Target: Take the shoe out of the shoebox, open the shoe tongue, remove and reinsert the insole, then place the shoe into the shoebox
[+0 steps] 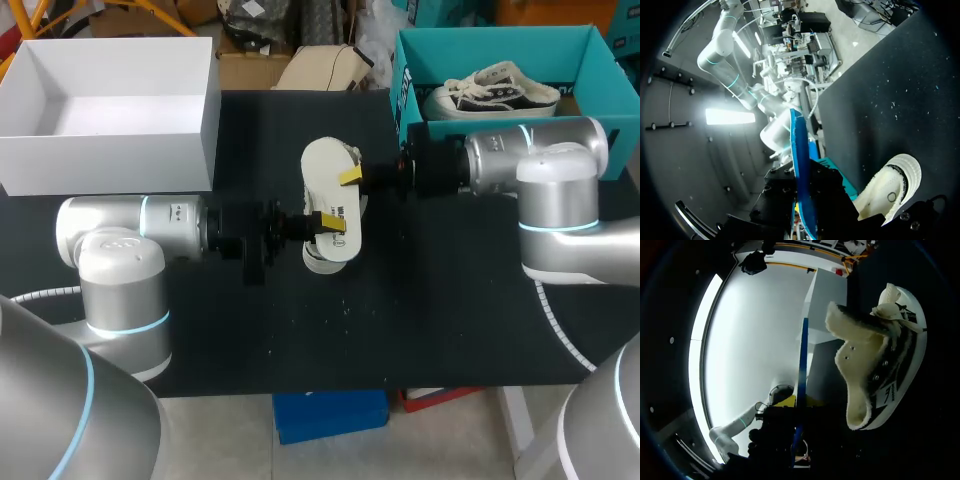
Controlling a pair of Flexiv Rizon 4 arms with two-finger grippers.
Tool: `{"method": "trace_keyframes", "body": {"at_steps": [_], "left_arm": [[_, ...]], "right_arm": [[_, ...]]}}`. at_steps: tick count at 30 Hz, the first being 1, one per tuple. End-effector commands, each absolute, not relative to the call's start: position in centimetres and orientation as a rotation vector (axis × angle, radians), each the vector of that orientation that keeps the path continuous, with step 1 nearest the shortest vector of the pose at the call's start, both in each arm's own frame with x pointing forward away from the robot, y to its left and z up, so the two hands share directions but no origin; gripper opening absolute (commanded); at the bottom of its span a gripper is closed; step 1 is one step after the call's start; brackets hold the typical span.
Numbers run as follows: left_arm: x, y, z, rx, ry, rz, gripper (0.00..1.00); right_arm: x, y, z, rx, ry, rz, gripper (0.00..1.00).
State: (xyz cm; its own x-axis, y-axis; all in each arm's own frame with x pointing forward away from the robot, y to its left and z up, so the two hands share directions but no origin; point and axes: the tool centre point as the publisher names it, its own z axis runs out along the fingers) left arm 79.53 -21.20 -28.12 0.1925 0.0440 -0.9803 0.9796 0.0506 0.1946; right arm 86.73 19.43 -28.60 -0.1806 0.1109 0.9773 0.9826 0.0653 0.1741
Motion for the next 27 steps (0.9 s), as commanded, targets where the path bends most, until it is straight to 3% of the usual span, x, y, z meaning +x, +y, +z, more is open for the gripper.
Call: {"method": "trace_keyframes", "body": {"at_steps": [1, 4, 5, 6, 7, 18, 27], "left_arm": [[79.4, -21.3, -28.1, 1.284, 1.119, -1.001, 0.0], [79.4, -21.3, -28.0, 1.289, 1.12, -0.99, 0.0], [79.4, -21.2, -27.9, 1.292, 1.137, -0.978, 0.18], [79.4, -21.1, -27.8, 1.296, 1.173, -0.957, 0.88], [79.4, -20.9, -27.7, 1.297, 1.193, -0.937, 1.0], [77.9, -17.1, -25.4, 1.61, 1.767, -0.501, 1.0], [76.6, -15.7, -22.5, 1.818, 2.137, 0.097, 1.0]], "right_arm": [[86.7, 19.5, -28.6, -1.166, -1.455, -1.24, 0.0], [86.7, 19.5, -28.6, -1.166, -1.455, -1.24, 0.0], [86.7, 19.5, -28.6, -1.166, -1.455, -1.24, 0.0], [86.7, 19.5, -28.6, -1.166, -1.455, -1.24, 0.0], [86.7, 19.5, -28.6, -1.166, -1.455, -1.24, 0.0], [86.7, 19.5, -28.6, -1.166, -1.455, -1.24, 0.0], [86.7, 19.5, -28.6, -1.166, -1.455, -1.24, 0.0]]}}
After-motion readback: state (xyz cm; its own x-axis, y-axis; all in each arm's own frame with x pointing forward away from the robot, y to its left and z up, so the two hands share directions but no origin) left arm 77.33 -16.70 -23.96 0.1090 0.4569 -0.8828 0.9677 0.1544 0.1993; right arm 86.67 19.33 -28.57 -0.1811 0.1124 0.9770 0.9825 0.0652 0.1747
